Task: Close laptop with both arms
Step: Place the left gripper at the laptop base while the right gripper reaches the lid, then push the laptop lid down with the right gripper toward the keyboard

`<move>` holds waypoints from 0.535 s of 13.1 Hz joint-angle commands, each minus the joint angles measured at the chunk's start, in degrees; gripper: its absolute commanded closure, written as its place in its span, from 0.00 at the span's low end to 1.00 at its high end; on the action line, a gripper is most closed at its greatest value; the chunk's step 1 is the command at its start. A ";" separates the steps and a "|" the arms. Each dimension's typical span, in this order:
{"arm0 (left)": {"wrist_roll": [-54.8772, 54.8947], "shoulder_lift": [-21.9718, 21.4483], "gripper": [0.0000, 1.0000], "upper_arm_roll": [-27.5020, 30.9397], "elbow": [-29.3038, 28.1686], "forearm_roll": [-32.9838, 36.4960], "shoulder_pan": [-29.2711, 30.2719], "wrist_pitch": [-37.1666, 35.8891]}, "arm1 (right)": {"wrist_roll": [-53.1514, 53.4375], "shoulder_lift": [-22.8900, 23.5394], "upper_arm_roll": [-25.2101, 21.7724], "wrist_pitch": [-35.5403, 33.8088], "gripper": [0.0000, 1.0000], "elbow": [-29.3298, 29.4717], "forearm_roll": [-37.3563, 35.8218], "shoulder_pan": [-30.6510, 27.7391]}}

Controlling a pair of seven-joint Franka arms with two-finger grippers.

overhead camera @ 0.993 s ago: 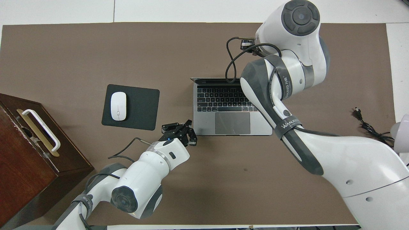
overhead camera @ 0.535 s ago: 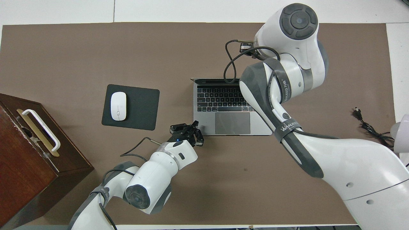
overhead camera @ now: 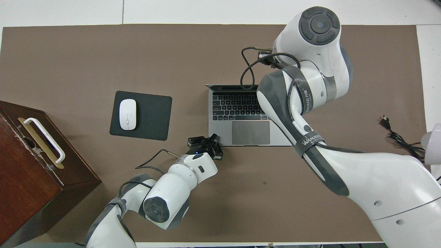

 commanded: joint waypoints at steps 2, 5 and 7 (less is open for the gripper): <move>0.92 1.88 1.00 0.80 1.20 -0.17 -1.91 1.24 | 1.59 -1.93 0.35 -1.23 1.00 -2.10 0.22 0.81; 2.85 2.49 1.00 0.89 1.20 -0.09 -1.82 1.24 | 1.59 -2.02 0.35 -1.31 1.00 -2.27 1.36 0.81; 3.65 2.84 1.00 0.89 1.11 -0.08 -1.38 1.24 | 1.59 -2.02 0.35 -1.23 1.00 -2.45 1.54 0.73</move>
